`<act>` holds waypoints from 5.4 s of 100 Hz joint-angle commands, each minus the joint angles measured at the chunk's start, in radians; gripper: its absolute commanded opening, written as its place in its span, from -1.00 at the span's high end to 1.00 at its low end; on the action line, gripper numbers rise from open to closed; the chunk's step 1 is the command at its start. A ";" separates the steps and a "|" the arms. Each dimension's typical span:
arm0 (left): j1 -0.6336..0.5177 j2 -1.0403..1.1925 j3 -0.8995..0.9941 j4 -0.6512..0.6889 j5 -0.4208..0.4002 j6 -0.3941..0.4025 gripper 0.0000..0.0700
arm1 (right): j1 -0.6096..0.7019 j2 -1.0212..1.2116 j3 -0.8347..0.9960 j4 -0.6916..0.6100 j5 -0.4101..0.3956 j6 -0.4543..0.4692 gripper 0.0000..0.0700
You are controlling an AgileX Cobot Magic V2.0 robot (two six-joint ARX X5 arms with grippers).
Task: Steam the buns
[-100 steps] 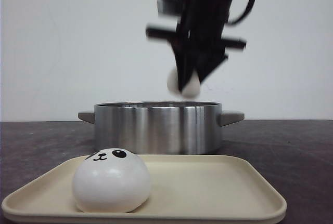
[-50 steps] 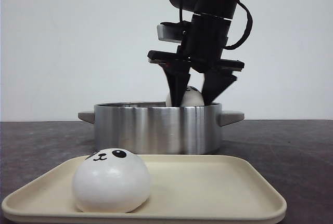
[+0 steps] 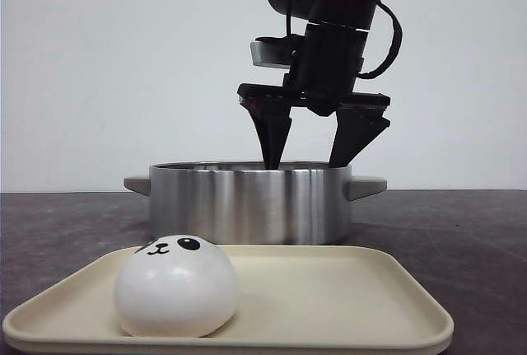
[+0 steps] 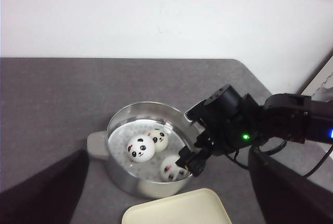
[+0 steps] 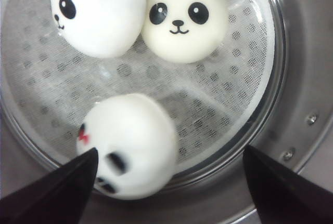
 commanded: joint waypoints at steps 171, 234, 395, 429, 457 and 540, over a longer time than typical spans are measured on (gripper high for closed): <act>-0.155 0.920 -0.491 0.309 0.291 -0.092 -0.43 | 0.180 -0.947 0.019 -0.207 0.092 0.022 0.95; -0.154 0.637 -0.272 0.366 0.147 0.031 0.98 | 0.180 -0.946 0.019 -0.213 0.091 0.022 0.95; 0.130 0.843 -0.138 0.369 0.206 0.088 0.58 | 0.180 -0.945 -0.025 -0.245 0.166 -0.012 0.95; 0.010 0.430 -0.165 0.349 0.110 0.103 0.97 | 0.203 -1.129 -0.451 0.160 0.203 -0.003 0.95; -0.051 0.157 -0.165 0.187 0.106 0.091 0.97 | 0.208 -1.188 -0.605 0.169 0.204 0.125 0.95; -0.050 0.021 -0.165 0.000 0.106 0.101 0.97 | 0.208 -1.188 -0.605 0.177 0.196 0.160 0.95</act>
